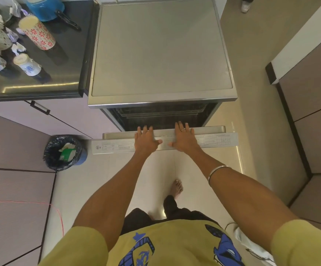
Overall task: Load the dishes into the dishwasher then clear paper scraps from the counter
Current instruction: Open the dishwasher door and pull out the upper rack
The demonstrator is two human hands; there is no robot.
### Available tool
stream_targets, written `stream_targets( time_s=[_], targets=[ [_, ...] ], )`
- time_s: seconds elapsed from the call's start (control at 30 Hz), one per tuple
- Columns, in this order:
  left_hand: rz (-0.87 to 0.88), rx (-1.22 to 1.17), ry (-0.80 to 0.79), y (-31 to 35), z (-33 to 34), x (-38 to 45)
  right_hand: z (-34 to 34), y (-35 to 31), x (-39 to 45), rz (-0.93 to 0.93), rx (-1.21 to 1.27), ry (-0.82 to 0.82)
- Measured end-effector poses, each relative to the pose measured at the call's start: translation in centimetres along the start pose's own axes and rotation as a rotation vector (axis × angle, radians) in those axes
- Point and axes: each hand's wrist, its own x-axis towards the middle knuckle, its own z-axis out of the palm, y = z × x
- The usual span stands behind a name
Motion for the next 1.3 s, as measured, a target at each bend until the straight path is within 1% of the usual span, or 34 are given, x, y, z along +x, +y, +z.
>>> stream_targets(
  time_s=[0.07, 0.17, 0.33, 0.53, 0.67, 0.77, 1.0, 1.1, 1.3],
  targets=[
    [0.010, 0.007, -0.004, -0.4, 1.1, -1.5, 1.3, 0.1, -1.4, -0.004, -0.013, -0.009],
    [0.022, -0.002, -0.031, -1.2, 3.1, -4.0, 3.2, 0.3, -3.6, 0.004, 0.003, -0.071],
    [0.097, -0.009, -0.050, -3.9, 7.9, -9.1, 7.0, 0.4, -8.5, 0.033, 0.070, -0.138],
    [0.146, -0.019, -0.173, -7.2, 14.9, -14.1, 14.3, 1.3, -14.2, 0.056, 0.029, -0.258],
    [0.139, -0.014, -0.226, -9.0, 20.0, -16.7, 20.1, 2.6, -16.4, 0.059, 0.050, -0.322],
    [0.120, -0.025, -0.243, -9.8, 23.4, -18.0, 24.0, 3.3, -17.5, 0.056, 0.043, -0.331],
    [0.101, 0.091, -0.200, -11.2, 31.3, -19.4, 30.8, 5.0, -19.2, 0.030, 0.018, -0.379],
    [0.088, 0.114, -0.231, -11.7, 34.2, -19.4, 33.8, 5.9, -19.7, 0.009, 0.030, -0.406],
    [0.063, 0.100, -0.266, -13.5, 41.0, -19.6, 40.7, 7.4, -20.1, -0.003, 0.017, -0.406]
  ],
)
